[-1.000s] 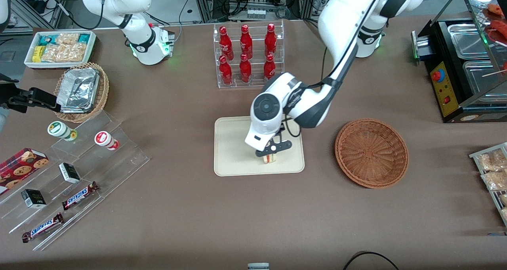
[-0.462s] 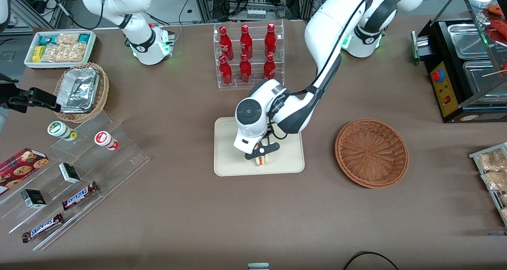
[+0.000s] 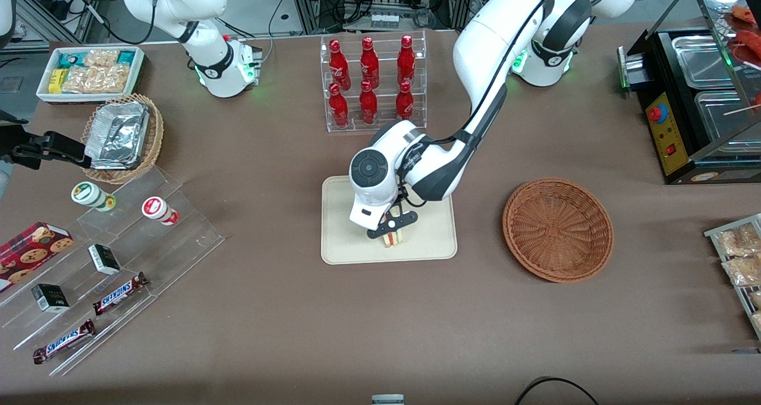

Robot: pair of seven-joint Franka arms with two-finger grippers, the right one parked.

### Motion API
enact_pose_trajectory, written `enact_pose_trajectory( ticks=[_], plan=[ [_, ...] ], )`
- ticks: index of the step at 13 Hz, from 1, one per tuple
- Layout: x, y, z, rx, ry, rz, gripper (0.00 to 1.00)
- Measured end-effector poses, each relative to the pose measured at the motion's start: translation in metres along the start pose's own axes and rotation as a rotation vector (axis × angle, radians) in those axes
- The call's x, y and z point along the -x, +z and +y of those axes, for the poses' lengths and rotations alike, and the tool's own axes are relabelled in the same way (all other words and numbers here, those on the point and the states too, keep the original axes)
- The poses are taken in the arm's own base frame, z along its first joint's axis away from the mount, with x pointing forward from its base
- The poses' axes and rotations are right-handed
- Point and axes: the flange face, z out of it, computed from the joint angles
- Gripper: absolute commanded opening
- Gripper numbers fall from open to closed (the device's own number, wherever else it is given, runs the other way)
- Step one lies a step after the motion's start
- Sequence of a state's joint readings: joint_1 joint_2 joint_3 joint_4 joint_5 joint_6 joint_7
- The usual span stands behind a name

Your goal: Place sandwich from basket to tray

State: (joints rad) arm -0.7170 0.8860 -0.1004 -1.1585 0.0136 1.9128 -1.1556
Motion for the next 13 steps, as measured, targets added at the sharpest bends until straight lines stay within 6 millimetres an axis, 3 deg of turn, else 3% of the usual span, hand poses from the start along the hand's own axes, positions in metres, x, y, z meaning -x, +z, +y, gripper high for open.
enact_pose_trajectory(
  ticks=[4,7,9,13],
  plan=[
    [0.003,0.002,0.002,-0.023,0.025,0.049,1.0],
    [0.004,-0.011,0.006,-0.005,0.027,0.068,1.0],
    [0.003,-0.041,0.006,0.025,0.022,0.085,1.0],
    [0.006,-0.137,-0.013,0.087,0.007,0.127,1.0]
  ],
)
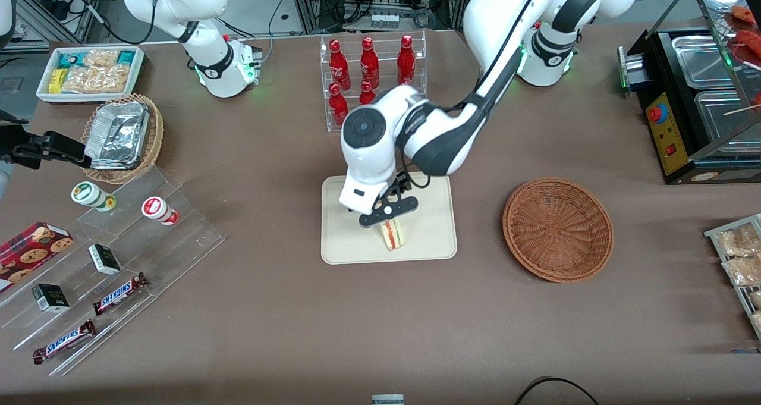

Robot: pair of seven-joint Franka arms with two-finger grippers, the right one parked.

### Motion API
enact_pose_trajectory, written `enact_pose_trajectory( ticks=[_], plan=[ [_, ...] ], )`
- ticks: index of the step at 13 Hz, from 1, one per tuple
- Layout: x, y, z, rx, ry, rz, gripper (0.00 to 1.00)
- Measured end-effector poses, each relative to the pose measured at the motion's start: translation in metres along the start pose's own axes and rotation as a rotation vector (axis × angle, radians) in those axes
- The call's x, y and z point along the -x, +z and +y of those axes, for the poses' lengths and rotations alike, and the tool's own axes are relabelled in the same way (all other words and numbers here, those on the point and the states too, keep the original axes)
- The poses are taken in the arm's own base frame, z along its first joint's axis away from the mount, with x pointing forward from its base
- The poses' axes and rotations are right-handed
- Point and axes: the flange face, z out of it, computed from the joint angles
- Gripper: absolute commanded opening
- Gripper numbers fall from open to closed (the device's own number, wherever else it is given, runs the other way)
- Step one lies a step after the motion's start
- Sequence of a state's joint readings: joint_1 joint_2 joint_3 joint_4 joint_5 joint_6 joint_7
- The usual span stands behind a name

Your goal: Place sandwich from basket to tray

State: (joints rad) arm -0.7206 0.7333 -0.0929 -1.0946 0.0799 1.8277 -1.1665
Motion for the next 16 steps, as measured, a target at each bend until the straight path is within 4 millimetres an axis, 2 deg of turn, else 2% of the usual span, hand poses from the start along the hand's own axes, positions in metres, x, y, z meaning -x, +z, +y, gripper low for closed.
enact_pose_trajectory(
  ticks=[1,2,6,9,11,13,16],
  plan=[
    [-0.007,-0.016,-0.006,0.014,-0.014,0.006,1.0],
    [-0.017,-0.024,-0.012,0.019,-0.026,0.006,1.0],
    [-0.042,-0.035,-0.034,-0.01,-0.001,-0.004,1.0],
    [-0.067,-0.063,-0.069,-0.061,-0.017,-0.029,1.0],
    [-0.097,-0.082,-0.102,-0.073,0.007,-0.052,1.0],
    [-0.119,-0.091,-0.139,-0.075,0.041,-0.076,1.0],
    [-0.151,-0.107,-0.205,-0.059,0.094,-0.118,1.0]
  ],
)
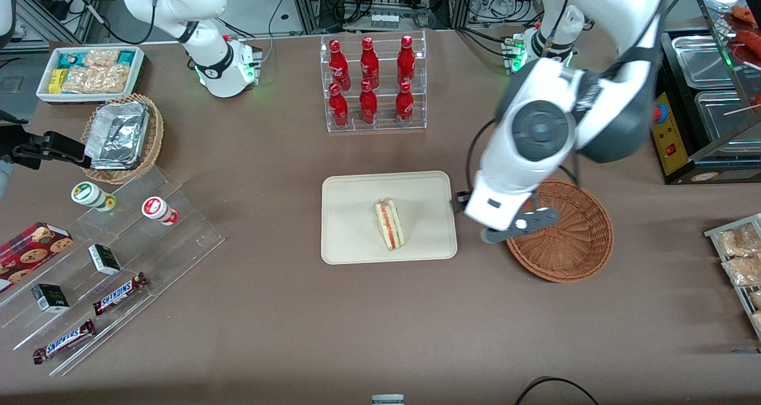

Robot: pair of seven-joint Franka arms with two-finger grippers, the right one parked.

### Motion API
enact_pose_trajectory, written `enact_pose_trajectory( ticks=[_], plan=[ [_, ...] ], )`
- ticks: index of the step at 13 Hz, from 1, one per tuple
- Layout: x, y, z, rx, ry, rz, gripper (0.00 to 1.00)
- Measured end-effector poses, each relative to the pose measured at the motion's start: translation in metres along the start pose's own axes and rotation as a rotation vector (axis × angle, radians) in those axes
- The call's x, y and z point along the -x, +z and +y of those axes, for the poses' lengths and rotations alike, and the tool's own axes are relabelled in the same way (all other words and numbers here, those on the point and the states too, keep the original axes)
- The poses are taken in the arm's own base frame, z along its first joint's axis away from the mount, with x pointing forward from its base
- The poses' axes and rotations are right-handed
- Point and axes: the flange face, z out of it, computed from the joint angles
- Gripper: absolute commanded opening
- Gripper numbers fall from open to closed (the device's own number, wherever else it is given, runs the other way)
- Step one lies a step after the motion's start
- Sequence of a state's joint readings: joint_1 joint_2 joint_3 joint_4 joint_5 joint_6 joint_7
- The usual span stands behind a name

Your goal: Place sandwich from basket to tray

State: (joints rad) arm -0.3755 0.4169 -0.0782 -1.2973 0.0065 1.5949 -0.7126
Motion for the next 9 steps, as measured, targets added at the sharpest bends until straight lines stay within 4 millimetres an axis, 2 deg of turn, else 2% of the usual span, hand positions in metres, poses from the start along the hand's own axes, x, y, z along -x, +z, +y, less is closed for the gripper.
enact_pose_trajectory(
  ticks=[2,5,7,9],
  plan=[
    [-0.017,-0.004,-0.054,0.001,0.023,-0.02,1.0],
    [-0.026,-0.013,-0.118,0.019,0.072,-0.037,1.0],
    [-0.022,-0.026,-0.157,0.04,0.119,-0.039,1.0],
    [-0.009,-0.042,-0.185,0.044,0.181,-0.054,1.0]
  ],
)
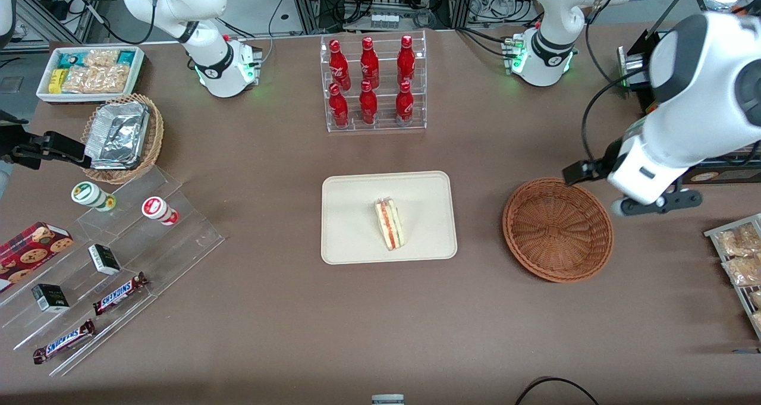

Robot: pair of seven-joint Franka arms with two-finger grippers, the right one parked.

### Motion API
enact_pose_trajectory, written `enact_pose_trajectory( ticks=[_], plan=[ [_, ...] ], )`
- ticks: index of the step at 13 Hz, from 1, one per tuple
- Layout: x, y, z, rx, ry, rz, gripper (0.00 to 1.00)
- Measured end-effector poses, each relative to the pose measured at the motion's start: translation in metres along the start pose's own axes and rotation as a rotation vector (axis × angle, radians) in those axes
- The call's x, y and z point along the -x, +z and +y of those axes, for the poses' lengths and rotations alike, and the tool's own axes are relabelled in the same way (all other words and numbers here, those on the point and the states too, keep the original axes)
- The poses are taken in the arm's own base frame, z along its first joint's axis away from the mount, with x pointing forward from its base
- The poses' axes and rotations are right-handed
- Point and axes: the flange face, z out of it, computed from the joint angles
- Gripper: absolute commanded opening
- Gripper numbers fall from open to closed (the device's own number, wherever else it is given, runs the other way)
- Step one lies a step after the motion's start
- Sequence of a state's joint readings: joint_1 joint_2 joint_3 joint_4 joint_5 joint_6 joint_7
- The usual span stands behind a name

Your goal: Place sandwich from basket to tray

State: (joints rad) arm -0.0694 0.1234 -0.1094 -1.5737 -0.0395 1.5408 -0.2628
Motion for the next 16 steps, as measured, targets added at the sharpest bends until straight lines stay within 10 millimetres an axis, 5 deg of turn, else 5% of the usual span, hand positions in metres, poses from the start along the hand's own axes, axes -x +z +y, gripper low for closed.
enact_pose_trajectory(
  ticks=[9,16],
  plan=[
    [0.05,-0.061,-0.053,-0.021,0.171,0.033,1.0],
    [0.055,-0.069,-0.064,-0.067,0.161,0.055,1.0]
  ],
)
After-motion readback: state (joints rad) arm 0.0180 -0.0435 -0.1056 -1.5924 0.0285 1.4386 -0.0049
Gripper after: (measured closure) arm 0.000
